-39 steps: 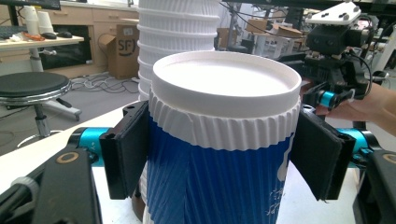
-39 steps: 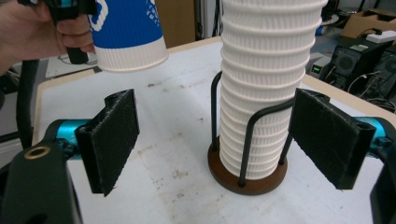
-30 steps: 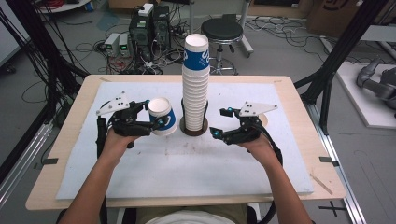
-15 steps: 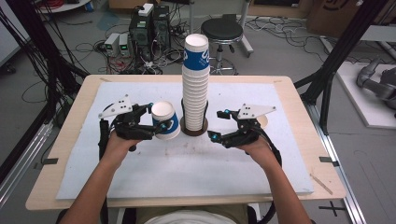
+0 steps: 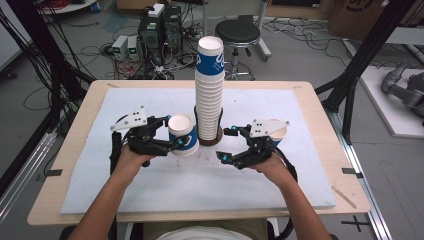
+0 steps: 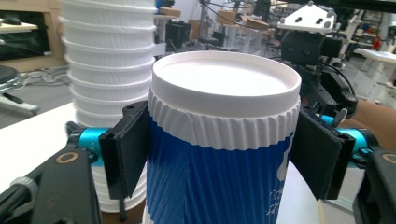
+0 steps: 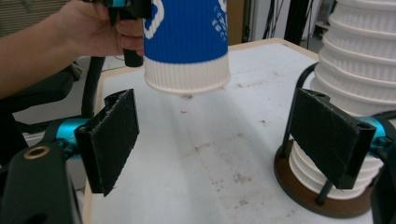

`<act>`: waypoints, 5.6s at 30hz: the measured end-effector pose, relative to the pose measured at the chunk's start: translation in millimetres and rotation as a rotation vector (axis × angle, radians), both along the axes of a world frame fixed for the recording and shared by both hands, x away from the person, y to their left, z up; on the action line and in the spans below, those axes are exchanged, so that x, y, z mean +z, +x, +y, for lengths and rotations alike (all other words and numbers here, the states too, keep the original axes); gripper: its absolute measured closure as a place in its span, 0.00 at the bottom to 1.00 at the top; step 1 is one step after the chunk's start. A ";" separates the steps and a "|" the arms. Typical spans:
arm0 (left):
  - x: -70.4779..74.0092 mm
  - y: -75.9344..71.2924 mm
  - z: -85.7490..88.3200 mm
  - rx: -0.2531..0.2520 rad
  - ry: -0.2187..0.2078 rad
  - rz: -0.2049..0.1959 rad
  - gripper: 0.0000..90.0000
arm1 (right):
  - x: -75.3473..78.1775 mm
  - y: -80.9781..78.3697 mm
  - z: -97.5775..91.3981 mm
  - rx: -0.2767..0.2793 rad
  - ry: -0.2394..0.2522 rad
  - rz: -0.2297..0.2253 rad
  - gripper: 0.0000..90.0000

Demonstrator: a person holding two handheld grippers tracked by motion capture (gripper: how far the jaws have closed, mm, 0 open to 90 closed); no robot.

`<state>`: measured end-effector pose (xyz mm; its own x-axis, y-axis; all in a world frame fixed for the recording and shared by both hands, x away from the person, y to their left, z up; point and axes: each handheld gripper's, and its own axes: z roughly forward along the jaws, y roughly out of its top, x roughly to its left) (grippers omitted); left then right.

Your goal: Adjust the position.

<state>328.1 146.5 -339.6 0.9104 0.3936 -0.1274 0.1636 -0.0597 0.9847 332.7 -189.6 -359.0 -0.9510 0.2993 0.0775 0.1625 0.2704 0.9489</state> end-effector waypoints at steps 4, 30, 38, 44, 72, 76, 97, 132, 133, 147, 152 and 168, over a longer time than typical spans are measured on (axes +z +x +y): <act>-1.4 -1.3 -7.8 -0.028 0.016 0.001 0.29 | -2.8 -1.3 7.7 0.025 0.003 -0.002 0.18; -7.2 -9.0 -38.7 -0.141 0.028 0.016 0.29 | -16.4 -4.8 43.8 0.122 0.019 0.029 0.18; -8.1 -9.1 -40.1 -0.158 0.011 0.020 0.29 | -18.7 -4.0 46.2 0.124 0.026 0.038 0.18; -9.1 -8.8 -40.4 -0.160 0.009 0.021 0.29 | -19.0 -3.6 45.8 0.134 0.029 0.040 0.21; -3.2 -7.3 -32.5 -0.189 0.138 0.041 0.16 | -13.8 0.7 38.1 0.140 -0.187 0.042 0.27; -1.6 -9.0 -33.3 -0.216 0.171 0.045 0.16 | -12.9 -3.2 47.2 0.173 -0.288 0.009 0.27; -6.7 -12.1 -44.9 -0.262 0.286 0.048 0.16 | -12.0 -11.7 63.6 0.237 -0.408 -0.005 0.26; -8.5 -11.3 -43.1 -0.330 0.304 0.005 0.32 | -8.8 -11.1 55.7 0.259 -0.354 0.008 0.21; -8.7 -11.0 -42.2 -0.329 0.294 0.002 0.32 | -7.0 -9.9 52.1 0.256 -0.329 0.008 0.21; -6.1 -1.6 -13.1 -0.244 0.018 -0.047 0.32 | 3.0 3.4 14.0 0.147 -0.018 0.003 0.15; -6.0 -2.5 -13.7 -0.252 0.005 -0.065 0.32 | 3.9 4.7 8.1 0.147 0.046 0.001 0.15; -10.8 -5.7 -23.8 -0.313 -0.113 -0.055 0.32 | -9.8 -0.2 27.6 0.231 0.085 0.024 0.15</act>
<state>322.5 122.8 -350.4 0.9916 0.0801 -0.1013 0.1007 0.0116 0.9949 332.5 -162.0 -368.8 -0.9910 0.0659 0.1168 0.1287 0.2219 0.9665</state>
